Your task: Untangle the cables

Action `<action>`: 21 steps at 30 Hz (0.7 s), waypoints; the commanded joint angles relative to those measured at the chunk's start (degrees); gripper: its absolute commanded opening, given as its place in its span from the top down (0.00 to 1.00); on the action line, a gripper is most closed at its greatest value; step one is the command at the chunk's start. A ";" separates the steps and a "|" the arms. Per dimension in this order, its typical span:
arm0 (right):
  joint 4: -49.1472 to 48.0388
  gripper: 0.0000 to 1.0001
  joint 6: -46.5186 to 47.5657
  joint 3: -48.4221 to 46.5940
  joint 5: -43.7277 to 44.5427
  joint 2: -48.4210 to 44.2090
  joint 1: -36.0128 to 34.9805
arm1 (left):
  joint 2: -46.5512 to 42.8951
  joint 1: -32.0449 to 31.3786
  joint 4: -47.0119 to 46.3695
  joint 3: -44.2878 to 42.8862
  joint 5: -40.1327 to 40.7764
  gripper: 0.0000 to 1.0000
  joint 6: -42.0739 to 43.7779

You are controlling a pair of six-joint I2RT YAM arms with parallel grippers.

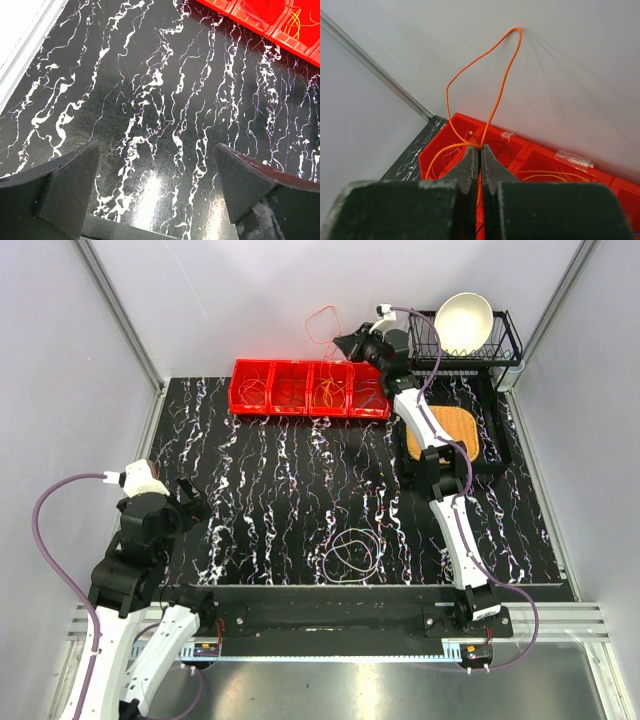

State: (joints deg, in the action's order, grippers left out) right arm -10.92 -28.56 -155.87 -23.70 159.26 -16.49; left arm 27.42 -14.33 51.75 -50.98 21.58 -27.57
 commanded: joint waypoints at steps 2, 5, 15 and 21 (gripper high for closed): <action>-3.67 1.00 -0.18 1.53 -2.40 -4.39 -2.31 | 0.27 1.14 -3.41 0.36 -1.90 0.01 1.29; -3.23 1.00 -0.01 2.15 -2.49 -4.92 -3.72 | 0.09 1.41 -3.49 0.36 -2.07 0.01 1.38; -0.95 1.00 0.16 2.15 -2.40 -4.40 -6.36 | -0.79 1.50 -3.67 0.44 -2.25 0.01 1.38; 0.98 1.00 4.91 6.72 0.14 -7.12 -6.10 | -1.23 1.50 -3.67 0.53 -2.34 0.01 1.38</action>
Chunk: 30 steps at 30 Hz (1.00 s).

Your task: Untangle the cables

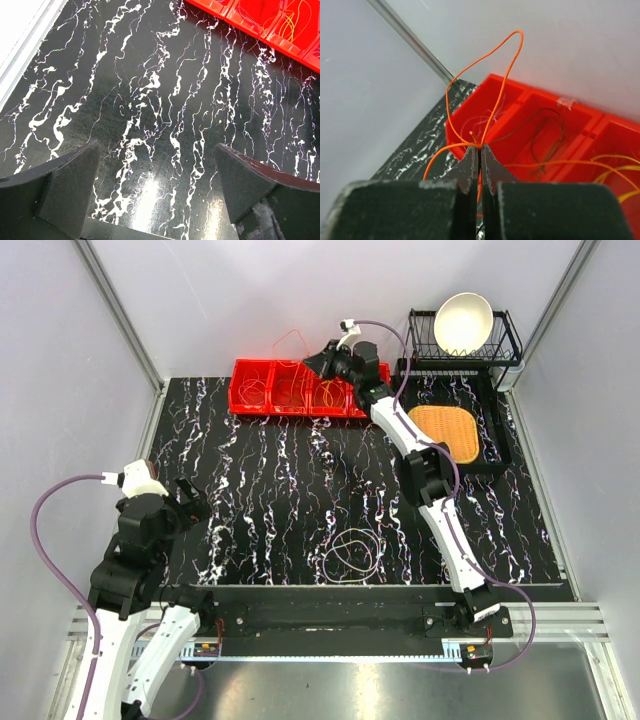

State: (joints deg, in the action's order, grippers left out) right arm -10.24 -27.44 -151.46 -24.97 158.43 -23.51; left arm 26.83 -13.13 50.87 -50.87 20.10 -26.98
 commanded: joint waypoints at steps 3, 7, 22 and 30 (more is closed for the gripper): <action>1.62 1.00 4.94 1.96 1.94 -6.29 1.53 | -0.73 0.29 -2.88 0.42 -0.85 0.01 0.88; 2.50 1.00 6.34 1.34 4.05 -6.29 2.68 | -0.81 0.38 -2.88 0.42 -0.76 0.01 0.79; -1.62 1.00 14.87 -6.39 14.51 -1.11 3.47 | 0.33 0.73 -2.71 0.42 -0.76 0.01 0.79; -6.19 1.00 18.47 -4.99 16.36 2.31 3.47 | 0.33 0.82 -2.88 0.42 -0.76 0.01 0.88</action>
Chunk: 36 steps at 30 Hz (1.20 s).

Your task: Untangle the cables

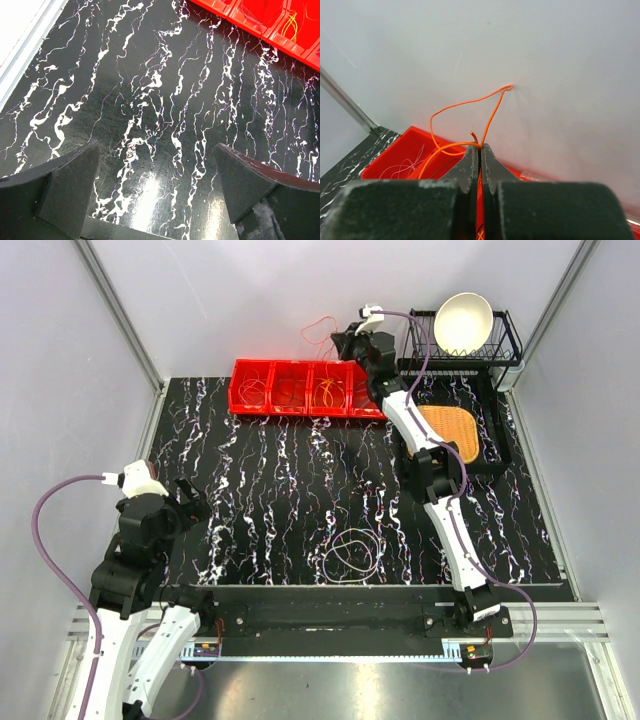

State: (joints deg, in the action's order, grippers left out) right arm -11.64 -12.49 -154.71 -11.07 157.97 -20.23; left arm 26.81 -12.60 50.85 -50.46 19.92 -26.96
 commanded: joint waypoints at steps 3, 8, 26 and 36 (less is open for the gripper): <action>-4.18 1.00 4.93 -1.12 2.98 3.66 0.36 | 0.61 0.30 -2.77 0.01 -0.67 0.01 0.86; -3.13 1.00 4.93 0.81 1.93 3.84 0.63 | 0.88 0.82 -2.77 -0.08 -0.85 0.01 0.94; -2.60 1.00 5.90 16.27 5.18 -3.62 0.63 | -0.44 1.09 -3.21 0.27 -1.46 0.01 1.21; -3.48 1.00 3.53 28.14 5.01 -12.77 0.45 | -1.14 1.17 -3.30 0.18 -1.73 0.01 1.30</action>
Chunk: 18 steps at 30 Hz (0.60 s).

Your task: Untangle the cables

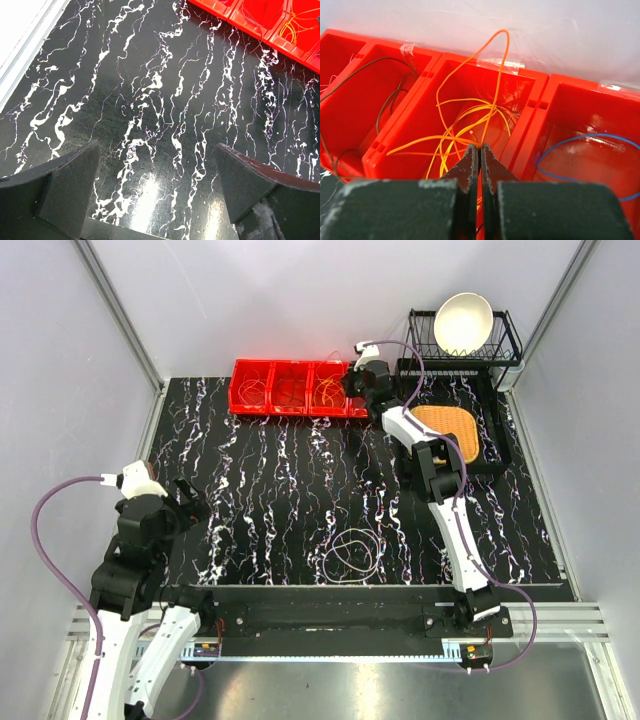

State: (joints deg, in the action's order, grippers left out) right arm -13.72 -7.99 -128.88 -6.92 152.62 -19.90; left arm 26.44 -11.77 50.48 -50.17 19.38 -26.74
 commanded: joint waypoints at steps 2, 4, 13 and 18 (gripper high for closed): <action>-0.53 1.00 -1.06 3.72 0.85 -8.91 -0.05 | -1.12 0.34 -3.02 -0.10 -1.27 0.01 1.08; 2.02 1.00 -1.06 4.42 0.42 -10.05 -0.31 | -1.47 0.43 -2.93 -0.10 -1.36 0.01 1.08; 4.83 0.98 -3.70 9.00 0.68 -12.70 -1.37 | -2.62 0.43 -3.11 -0.01 -1.36 0.01 0.99; 10.36 0.94 -4.67 4.26 -0.11 -10.50 -1.81 | -2.88 0.34 -3.11 0.16 -1.45 0.01 1.08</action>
State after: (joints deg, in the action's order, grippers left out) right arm -7.64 -11.31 -120.09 -6.96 143.76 -20.80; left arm 24.34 -11.66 50.02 -50.11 19.07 -26.74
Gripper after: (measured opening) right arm 0.033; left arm 0.987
